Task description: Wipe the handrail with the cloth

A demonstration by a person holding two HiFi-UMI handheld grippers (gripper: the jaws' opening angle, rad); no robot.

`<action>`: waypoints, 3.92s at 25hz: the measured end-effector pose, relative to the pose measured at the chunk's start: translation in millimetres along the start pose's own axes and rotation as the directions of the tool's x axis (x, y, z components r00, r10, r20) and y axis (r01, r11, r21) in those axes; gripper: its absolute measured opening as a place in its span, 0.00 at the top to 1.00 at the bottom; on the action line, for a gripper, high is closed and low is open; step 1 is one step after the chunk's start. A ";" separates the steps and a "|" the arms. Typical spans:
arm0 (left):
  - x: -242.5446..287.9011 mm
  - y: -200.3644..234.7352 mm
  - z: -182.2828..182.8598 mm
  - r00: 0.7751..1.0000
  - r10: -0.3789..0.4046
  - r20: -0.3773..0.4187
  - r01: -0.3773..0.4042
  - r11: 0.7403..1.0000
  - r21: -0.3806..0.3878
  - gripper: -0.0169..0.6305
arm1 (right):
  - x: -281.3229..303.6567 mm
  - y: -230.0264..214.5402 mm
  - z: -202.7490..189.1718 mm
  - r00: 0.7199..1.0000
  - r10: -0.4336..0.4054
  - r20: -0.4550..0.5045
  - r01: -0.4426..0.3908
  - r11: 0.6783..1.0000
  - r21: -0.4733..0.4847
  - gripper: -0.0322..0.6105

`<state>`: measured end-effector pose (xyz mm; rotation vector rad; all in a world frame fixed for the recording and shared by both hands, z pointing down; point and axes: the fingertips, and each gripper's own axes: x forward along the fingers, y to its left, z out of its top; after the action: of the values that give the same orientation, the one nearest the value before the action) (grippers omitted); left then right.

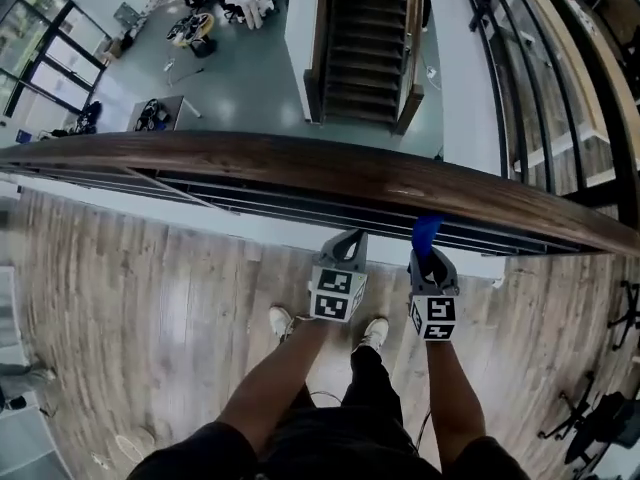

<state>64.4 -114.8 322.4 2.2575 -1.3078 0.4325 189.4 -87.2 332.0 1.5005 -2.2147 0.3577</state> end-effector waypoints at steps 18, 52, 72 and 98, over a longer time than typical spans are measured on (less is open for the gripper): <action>-192.4 426.6 -117.3 0.937 0.345 -0.057 -0.349 0.926 -0.145 0.97 | 272.8 430.9 16.8 0.936 0.326 -0.132 -0.334 0.942 -0.043 0.78; -218.3 537.4 -136.2 0.912 0.408 -0.037 -0.409 0.901 -0.146 0.97 | 416.5 536.3 47.7 0.970 0.185 -0.158 -0.192 0.981 -0.033 0.78; -98.3 351.6 -108.1 0.974 0.213 -0.080 -0.220 0.971 -0.090 0.97 | 311.3 297.3 -15.8 0.973 -0.002 -0.231 0.017 0.998 0.062 0.78; 93.7 37.6 -89.6 0.986 -0.020 -0.168 0.032 0.997 0.069 0.97 | 162.6 -52.4 -104.9 0.949 -0.191 -0.250 0.236 0.958 0.165 0.78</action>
<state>75.2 -147.4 452.9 2.2387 -1.1938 0.6545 208.8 -192.4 501.7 1.6866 -1.8581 0.6576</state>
